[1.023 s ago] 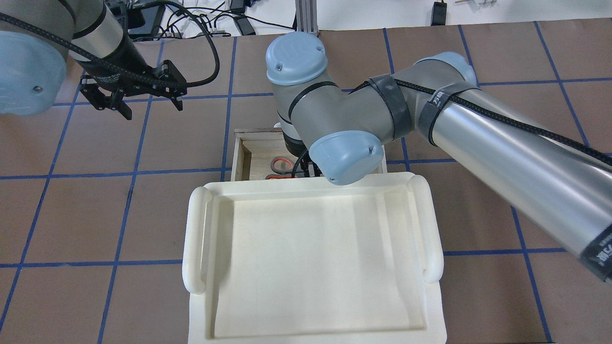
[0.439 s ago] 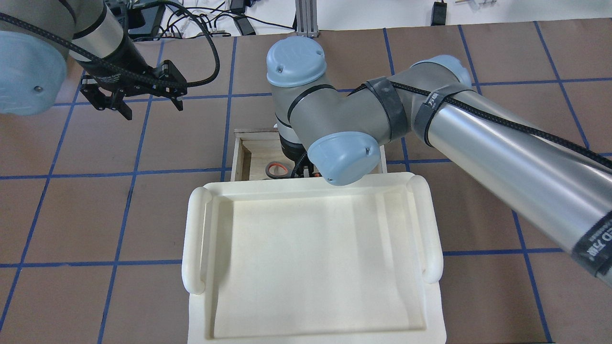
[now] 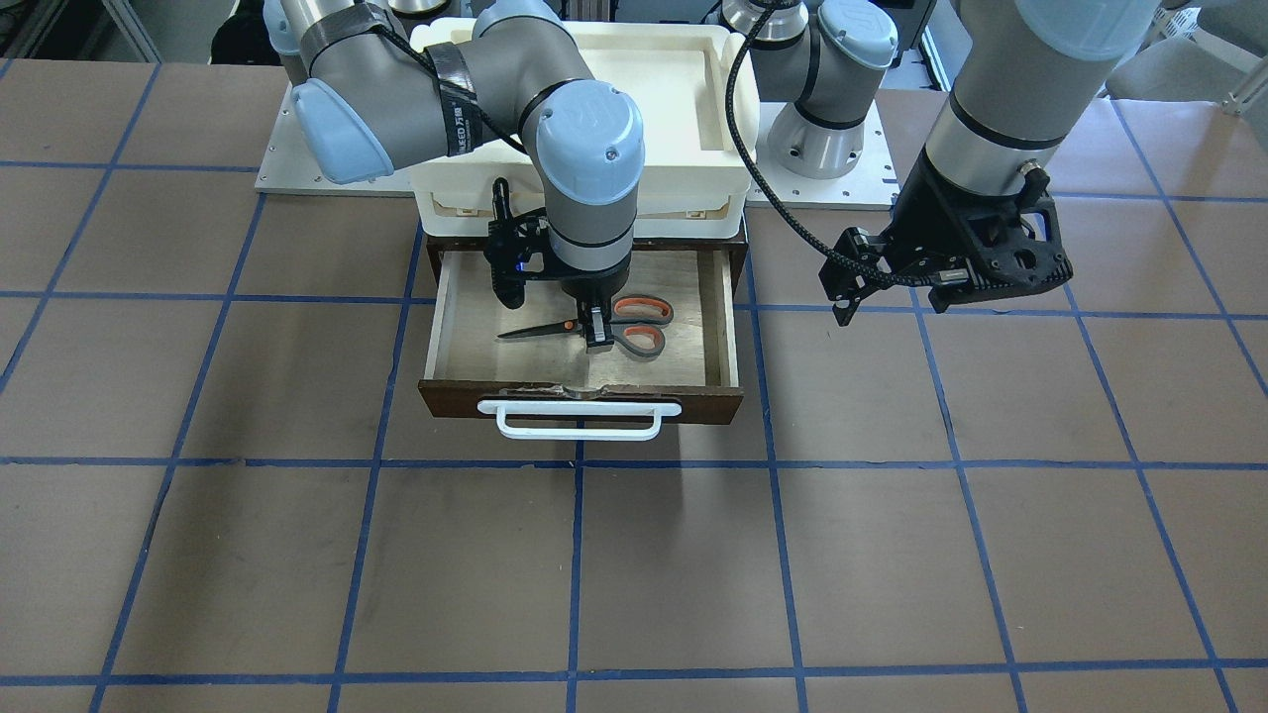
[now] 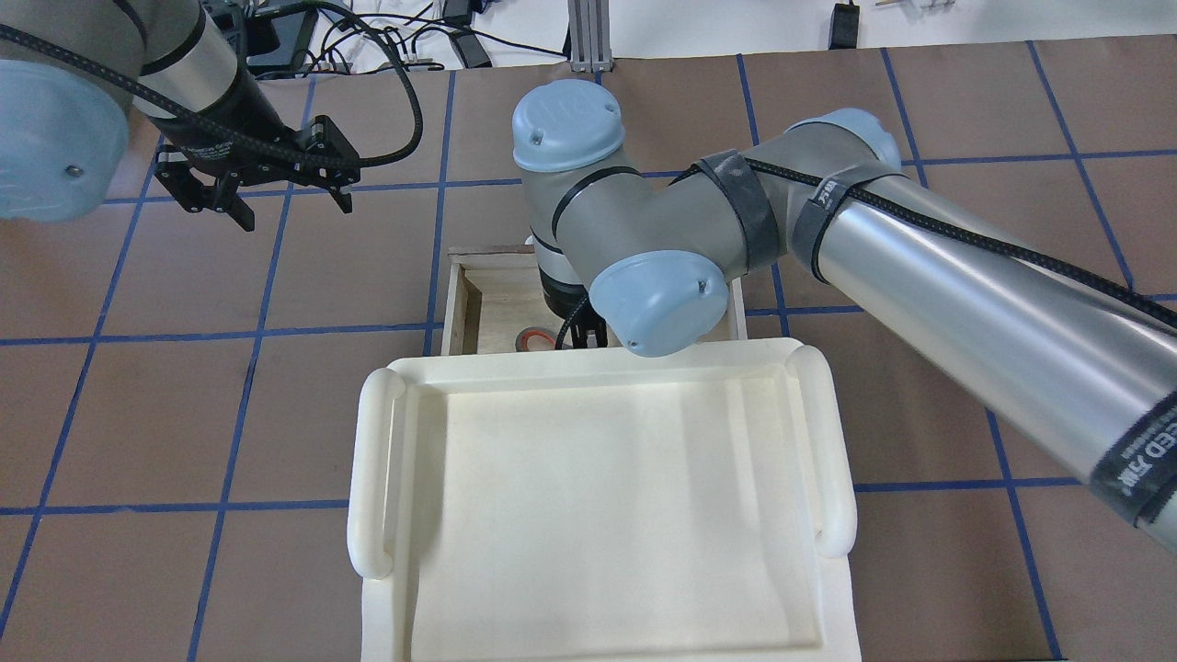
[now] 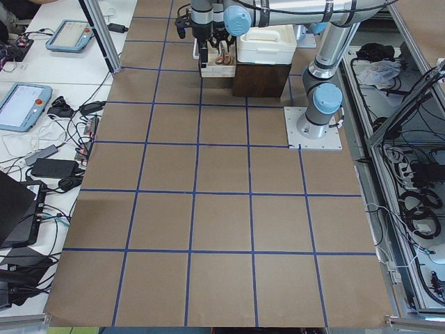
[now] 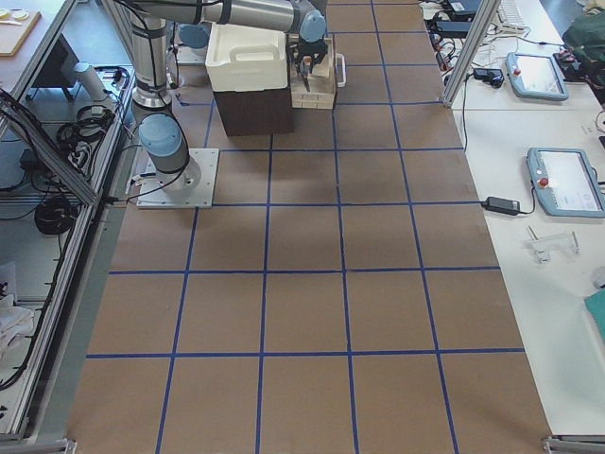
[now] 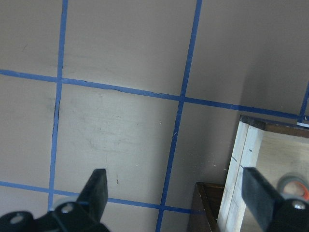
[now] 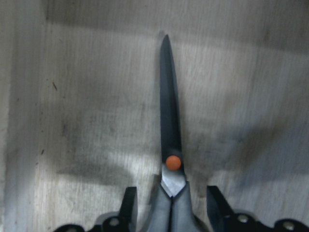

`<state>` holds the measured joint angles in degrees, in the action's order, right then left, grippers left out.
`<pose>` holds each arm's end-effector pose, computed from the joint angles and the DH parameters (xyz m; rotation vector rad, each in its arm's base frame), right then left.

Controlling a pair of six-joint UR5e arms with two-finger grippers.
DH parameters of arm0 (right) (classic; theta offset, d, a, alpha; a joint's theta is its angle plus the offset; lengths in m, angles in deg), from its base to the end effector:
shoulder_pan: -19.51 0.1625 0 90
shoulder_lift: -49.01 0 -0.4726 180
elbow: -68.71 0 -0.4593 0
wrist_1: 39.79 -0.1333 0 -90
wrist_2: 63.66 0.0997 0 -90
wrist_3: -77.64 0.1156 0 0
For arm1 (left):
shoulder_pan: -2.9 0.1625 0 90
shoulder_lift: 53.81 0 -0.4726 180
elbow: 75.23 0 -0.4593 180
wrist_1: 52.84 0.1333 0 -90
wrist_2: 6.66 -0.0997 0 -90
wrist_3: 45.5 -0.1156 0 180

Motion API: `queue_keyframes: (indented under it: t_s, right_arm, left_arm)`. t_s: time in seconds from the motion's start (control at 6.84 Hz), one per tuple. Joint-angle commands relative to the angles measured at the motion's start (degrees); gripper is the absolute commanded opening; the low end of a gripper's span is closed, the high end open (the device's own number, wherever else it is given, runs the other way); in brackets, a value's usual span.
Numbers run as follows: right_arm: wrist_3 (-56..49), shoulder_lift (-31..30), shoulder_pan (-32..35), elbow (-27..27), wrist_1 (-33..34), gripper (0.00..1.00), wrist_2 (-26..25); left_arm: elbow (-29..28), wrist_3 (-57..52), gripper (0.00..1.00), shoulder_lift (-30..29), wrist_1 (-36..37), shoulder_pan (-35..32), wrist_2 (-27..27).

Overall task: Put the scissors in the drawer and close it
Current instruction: 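Lower the scissors into the drawer and open the right gripper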

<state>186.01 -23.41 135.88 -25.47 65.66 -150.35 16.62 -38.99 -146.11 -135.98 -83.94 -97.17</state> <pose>0.4167 -0.5253 0.3171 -2.0104 -2.3052 -0.1464 -0.1000 -0.5885 0.4907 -0.2644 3.1220 -0.0745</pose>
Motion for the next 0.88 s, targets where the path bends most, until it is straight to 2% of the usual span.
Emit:
queue_keyframes:
  t_s: [0.0,0.58,0.73]
  right_arm:
    - [-1.92,0.0,-0.09,1.09,1.06,1.0,-0.06]
    - [-6.93,-0.52,-1.75,4.88,4.48,1.0,-0.06]
    - [-9.38,-1.22,-3.06,7.93,3.71,1.0,-0.93]
  left_arm:
    - [0.0,0.07,1.0,0.01,0.0,0.0,0.07]
    - [0.0,-0.89,1.0,0.01,0.09,0.0,0.07]
    - [-0.09,-0.81,1.0,0.18,0.17,-0.09,0.15]
